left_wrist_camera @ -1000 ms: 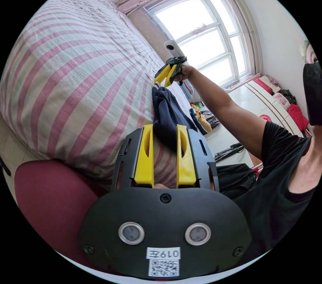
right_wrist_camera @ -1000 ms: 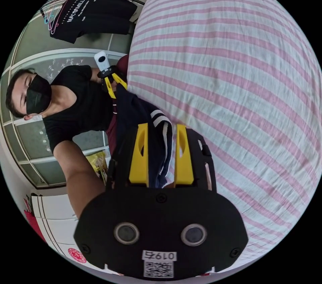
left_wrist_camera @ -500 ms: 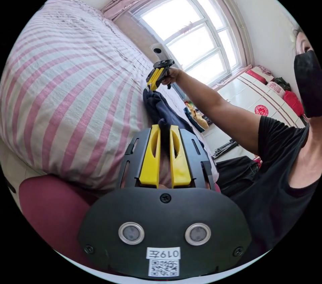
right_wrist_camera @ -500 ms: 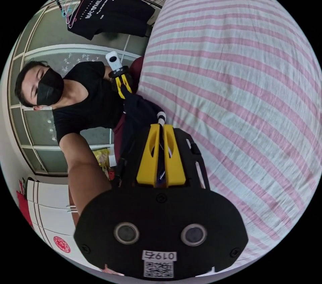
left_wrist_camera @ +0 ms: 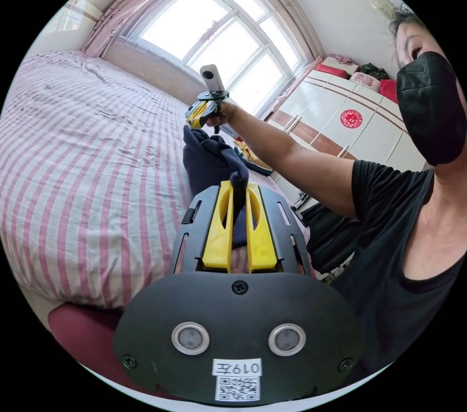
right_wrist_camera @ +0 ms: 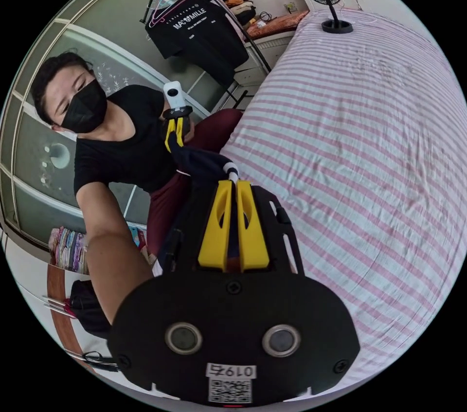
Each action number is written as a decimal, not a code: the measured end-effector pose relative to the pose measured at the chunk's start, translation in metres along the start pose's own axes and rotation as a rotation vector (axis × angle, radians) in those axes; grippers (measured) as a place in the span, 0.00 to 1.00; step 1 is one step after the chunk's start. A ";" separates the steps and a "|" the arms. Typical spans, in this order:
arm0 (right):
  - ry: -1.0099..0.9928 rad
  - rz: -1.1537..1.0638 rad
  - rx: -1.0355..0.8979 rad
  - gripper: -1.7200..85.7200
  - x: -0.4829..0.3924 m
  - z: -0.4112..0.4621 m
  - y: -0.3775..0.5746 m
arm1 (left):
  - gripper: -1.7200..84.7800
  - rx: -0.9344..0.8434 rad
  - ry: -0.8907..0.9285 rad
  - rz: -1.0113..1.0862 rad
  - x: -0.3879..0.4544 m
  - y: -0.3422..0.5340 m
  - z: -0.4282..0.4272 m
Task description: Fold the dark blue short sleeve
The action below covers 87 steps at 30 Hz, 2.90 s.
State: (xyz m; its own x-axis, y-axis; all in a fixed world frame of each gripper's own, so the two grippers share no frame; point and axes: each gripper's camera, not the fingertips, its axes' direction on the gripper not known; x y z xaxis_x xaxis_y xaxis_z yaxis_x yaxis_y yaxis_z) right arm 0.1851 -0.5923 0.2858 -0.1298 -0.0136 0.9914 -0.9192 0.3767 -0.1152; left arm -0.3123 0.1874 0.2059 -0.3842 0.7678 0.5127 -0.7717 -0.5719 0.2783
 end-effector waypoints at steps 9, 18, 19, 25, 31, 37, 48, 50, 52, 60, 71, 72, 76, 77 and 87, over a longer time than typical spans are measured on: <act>0.101 -0.036 0.164 0.01 -0.127 -0.031 0.121 | 0.03 -0.130 0.151 0.112 0.088 -0.025 0.116; 0.168 0.001 0.306 0.01 -0.213 -0.001 0.261 | 0.03 -0.358 0.188 0.166 0.143 -0.014 0.247; 0.174 0.014 0.307 0.01 -0.219 0.008 0.275 | 0.03 -0.390 0.186 0.169 0.148 -0.011 0.263; 0.192 0.071 0.343 0.02 -0.242 0.041 0.326 | 0.03 -0.501 0.136 0.164 0.162 0.007 0.325; 0.213 0.132 0.372 0.08 -0.256 0.052 0.349 | 0.03 -0.553 0.088 0.177 0.176 0.017 0.364; 0.277 0.185 0.406 0.11 -0.283 0.058 0.366 | 0.03 -0.589 0.048 0.203 0.188 0.024 0.392; 0.504 0.239 0.569 0.09 -0.404 0.061 0.376 | 0.04 -0.628 -0.044 0.303 0.214 0.029 0.424; 0.543 0.214 0.606 0.08 -0.428 0.070 0.361 | 0.05 -0.625 -0.066 0.325 0.220 0.028 0.427; 0.603 0.242 0.550 0.07 -0.445 0.095 0.335 | 0.07 -0.613 -0.063 0.329 0.221 0.028 0.428; 0.709 0.560 0.377 0.01 -0.447 0.162 0.328 | 0.15 -0.608 0.066 0.354 0.228 0.024 0.422; 0.949 0.999 0.810 0.08 -0.580 0.218 0.344 | 0.16 -0.552 0.028 0.328 0.146 -0.097 0.425; 0.951 1.066 0.883 0.09 -0.600 0.236 0.341 | 0.16 -0.581 0.035 0.313 0.137 -0.106 0.436; 0.946 1.302 1.077 0.17 -0.648 0.311 0.330 | 0.17 -0.651 0.063 0.282 0.113 -0.158 0.498; 0.935 1.337 1.101 0.18 -0.651 0.321 0.330 | 0.16 -0.659 0.066 0.298 0.116 -0.167 0.513; 0.832 1.483 1.203 0.17 -0.658 0.385 0.335 | 0.08 -0.761 -0.099 0.382 0.139 -0.151 0.591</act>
State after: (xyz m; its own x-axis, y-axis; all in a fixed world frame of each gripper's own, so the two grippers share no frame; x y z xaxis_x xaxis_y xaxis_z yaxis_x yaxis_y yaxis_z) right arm -0.1807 -0.8134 -0.4293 -0.9857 0.1178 -0.1206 -0.0766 -0.9501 -0.3025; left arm 0.0500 0.2101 0.7151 -0.6682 0.5128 0.5391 -0.7422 -0.4093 -0.5307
